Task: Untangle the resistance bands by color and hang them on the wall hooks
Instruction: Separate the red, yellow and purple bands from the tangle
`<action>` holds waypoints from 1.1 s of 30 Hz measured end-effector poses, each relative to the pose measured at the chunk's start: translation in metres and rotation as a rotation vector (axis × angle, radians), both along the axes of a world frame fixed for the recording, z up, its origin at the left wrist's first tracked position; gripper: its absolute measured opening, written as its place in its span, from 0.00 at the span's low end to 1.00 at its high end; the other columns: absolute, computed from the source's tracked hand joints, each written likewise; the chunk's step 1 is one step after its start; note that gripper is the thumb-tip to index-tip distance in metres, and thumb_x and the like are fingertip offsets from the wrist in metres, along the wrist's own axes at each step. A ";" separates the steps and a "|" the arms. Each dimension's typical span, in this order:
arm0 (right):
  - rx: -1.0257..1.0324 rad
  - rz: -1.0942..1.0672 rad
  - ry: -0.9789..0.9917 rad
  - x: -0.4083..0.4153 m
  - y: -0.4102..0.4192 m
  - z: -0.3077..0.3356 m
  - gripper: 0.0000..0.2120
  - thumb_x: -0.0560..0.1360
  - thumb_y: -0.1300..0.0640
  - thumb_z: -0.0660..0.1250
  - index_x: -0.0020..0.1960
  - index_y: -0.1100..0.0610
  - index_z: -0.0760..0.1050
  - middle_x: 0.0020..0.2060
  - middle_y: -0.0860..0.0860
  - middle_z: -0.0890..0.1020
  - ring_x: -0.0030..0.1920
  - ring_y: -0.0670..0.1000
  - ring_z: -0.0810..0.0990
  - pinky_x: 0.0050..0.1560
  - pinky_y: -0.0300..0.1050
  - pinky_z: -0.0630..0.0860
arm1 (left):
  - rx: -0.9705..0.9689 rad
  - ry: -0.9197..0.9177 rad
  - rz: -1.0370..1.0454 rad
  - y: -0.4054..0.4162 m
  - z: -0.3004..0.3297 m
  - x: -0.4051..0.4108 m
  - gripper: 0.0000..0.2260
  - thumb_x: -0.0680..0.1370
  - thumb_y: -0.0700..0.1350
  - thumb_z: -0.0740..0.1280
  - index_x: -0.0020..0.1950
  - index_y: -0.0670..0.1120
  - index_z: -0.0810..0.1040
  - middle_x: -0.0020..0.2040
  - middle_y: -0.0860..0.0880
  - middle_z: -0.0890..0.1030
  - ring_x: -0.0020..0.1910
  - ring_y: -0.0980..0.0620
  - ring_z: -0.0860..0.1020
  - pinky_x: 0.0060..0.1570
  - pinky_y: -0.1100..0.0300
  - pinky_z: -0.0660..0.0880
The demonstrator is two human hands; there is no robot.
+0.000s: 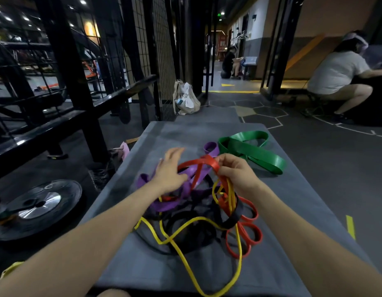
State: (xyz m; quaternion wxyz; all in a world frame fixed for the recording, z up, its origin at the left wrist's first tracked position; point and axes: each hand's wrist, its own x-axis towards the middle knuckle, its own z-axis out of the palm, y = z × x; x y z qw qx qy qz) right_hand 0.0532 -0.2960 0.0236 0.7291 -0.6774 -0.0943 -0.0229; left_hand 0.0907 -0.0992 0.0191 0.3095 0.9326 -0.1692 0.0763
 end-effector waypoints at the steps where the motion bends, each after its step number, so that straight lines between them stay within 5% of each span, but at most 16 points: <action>1: -0.002 0.016 -0.013 -0.002 0.000 0.005 0.14 0.71 0.78 0.59 0.38 0.61 0.73 0.24 0.46 0.76 0.22 0.41 0.70 0.23 0.32 0.67 | -0.030 0.024 -0.111 -0.013 0.004 -0.004 0.35 0.70 0.37 0.68 0.74 0.47 0.58 0.72 0.47 0.62 0.71 0.49 0.63 0.73 0.54 0.56; 4: 0.075 0.013 -0.054 -0.010 -0.008 0.019 0.14 0.69 0.79 0.57 0.39 0.62 0.73 0.25 0.48 0.77 0.22 0.43 0.72 0.23 0.33 0.69 | -0.141 0.205 -0.232 -0.038 0.011 -0.008 0.21 0.72 0.36 0.69 0.64 0.45 0.71 0.52 0.51 0.76 0.53 0.55 0.74 0.50 0.69 0.68; 7: 0.215 -0.044 -0.030 -0.019 -0.026 0.022 0.14 0.70 0.80 0.55 0.40 0.64 0.72 0.24 0.49 0.78 0.22 0.44 0.74 0.23 0.34 0.73 | -0.051 0.174 -0.233 -0.035 0.007 -0.008 0.02 0.77 0.42 0.66 0.45 0.45 0.75 0.33 0.54 0.72 0.32 0.60 0.70 0.32 0.72 0.65; 13: 0.200 -0.145 0.014 -0.024 -0.040 0.008 0.14 0.71 0.79 0.56 0.42 0.63 0.75 0.25 0.48 0.80 0.25 0.44 0.75 0.27 0.34 0.73 | -0.204 0.141 -0.142 -0.026 0.021 -0.009 0.09 0.82 0.46 0.56 0.43 0.46 0.66 0.32 0.50 0.68 0.31 0.55 0.68 0.37 0.59 0.67; 19: -0.095 -0.164 -0.029 -0.019 -0.022 0.000 0.12 0.71 0.76 0.64 0.49 0.63 0.77 0.25 0.42 0.80 0.27 0.38 0.76 0.32 0.31 0.74 | -0.504 -0.031 -0.080 -0.039 0.068 0.001 0.11 0.81 0.41 0.58 0.39 0.49 0.65 0.31 0.51 0.63 0.29 0.55 0.61 0.30 0.62 0.59; 24: -0.181 -0.147 -0.050 -0.020 -0.013 0.007 0.10 0.72 0.74 0.65 0.41 0.59 0.77 0.30 0.49 0.79 0.28 0.44 0.76 0.35 0.38 0.76 | -0.965 0.259 -0.037 -0.052 0.078 0.004 0.10 0.81 0.39 0.58 0.40 0.47 0.69 0.31 0.50 0.62 0.22 0.60 0.62 0.29 0.63 0.60; 28: -0.332 -0.142 -0.051 -0.022 -0.010 0.005 0.10 0.73 0.72 0.65 0.39 0.59 0.76 0.35 0.54 0.78 0.35 0.49 0.75 0.39 0.40 0.75 | -0.991 0.345 0.002 -0.044 0.065 0.002 0.10 0.81 0.39 0.57 0.40 0.46 0.68 0.31 0.51 0.63 0.18 0.61 0.63 0.24 0.65 0.62; 33: -0.216 -0.029 -0.050 -0.024 0.011 0.014 0.11 0.69 0.66 0.73 0.46 0.56 0.74 0.36 0.47 0.79 0.32 0.37 0.77 0.38 0.30 0.74 | -1.126 0.478 -0.046 -0.049 0.065 -0.009 0.10 0.81 0.38 0.56 0.41 0.45 0.69 0.31 0.50 0.62 0.18 0.61 0.63 0.21 0.66 0.63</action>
